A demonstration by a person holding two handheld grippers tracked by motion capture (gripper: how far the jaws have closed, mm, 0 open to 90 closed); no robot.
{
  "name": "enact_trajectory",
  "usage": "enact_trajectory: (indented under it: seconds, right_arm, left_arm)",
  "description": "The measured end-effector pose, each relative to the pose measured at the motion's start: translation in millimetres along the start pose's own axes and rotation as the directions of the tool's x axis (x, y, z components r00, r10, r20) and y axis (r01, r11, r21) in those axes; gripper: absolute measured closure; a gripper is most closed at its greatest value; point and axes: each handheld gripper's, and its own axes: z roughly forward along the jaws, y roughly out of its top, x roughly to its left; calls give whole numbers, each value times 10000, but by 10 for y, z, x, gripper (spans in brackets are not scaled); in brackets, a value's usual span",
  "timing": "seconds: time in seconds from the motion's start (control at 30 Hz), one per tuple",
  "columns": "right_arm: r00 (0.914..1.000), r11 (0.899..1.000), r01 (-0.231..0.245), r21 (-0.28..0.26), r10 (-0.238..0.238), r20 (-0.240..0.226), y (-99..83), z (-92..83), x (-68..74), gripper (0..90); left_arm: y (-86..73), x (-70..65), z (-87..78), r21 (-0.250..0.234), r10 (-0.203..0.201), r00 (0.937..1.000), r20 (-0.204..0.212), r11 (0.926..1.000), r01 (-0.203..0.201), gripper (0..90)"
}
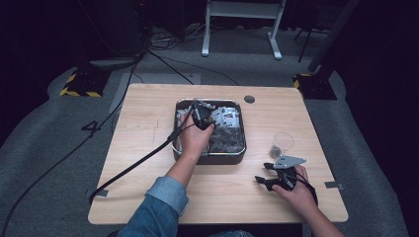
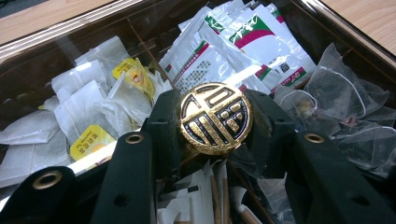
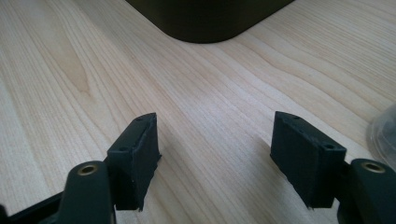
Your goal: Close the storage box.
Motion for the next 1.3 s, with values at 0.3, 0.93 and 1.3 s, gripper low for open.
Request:
enact_trajectory:
  seconds: [0.3, 0.93, 1.3]
  right_arm:
    - [10000, 10000, -2, -1, 2, 2, 0, 0, 0, 325]
    - [10000, 10000, 0, -2, 0, 1, 0, 0, 0, 325]
    - [10000, 10000, -10, -6, 10, 5, 0, 0, 0, 325]
  left_arm:
    - [-18, -1, 43, 181, 101, 9999, -32, 9998, -101, 584]
    - [-37, -18, 57, 274, 175, 9998, 44, 9995, -177, 583]
    - [-53, -16, 82, 273, 185, 9997, 129, 9994, -188, 583]
